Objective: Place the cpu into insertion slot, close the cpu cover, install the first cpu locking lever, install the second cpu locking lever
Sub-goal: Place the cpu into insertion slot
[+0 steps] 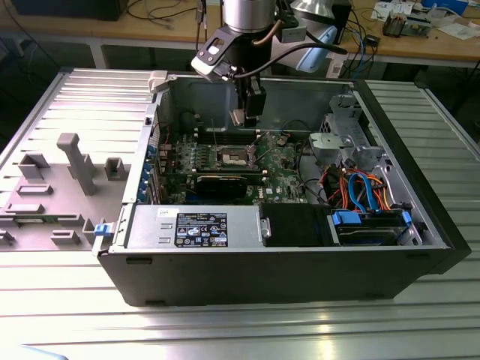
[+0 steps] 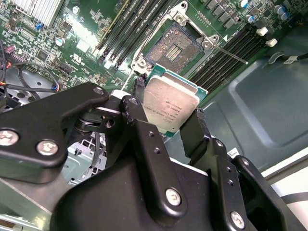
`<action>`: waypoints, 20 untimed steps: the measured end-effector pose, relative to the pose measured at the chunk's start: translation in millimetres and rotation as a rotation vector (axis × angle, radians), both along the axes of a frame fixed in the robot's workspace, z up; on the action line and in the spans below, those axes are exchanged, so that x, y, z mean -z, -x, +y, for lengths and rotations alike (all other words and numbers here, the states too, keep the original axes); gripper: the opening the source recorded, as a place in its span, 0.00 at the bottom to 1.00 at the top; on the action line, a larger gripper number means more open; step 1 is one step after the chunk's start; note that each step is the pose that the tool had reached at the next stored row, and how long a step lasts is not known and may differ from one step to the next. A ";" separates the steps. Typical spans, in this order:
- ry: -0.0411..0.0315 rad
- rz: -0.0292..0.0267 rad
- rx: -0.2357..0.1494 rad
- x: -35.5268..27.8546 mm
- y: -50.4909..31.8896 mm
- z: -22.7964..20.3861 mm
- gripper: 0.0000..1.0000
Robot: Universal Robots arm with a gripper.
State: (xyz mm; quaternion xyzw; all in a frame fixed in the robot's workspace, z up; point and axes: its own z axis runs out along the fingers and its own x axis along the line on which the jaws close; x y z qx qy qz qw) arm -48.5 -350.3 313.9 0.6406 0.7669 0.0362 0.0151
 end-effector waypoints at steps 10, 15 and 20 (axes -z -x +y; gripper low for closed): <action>-0.0001 -0.0001 0.009 0.8 0.0 0.0 0.55; -0.0001 -0.0001 0.037 2.5 0.0 0.0 0.55; 0.0000 0.0002 0.090 4.8 0.0 0.0 0.55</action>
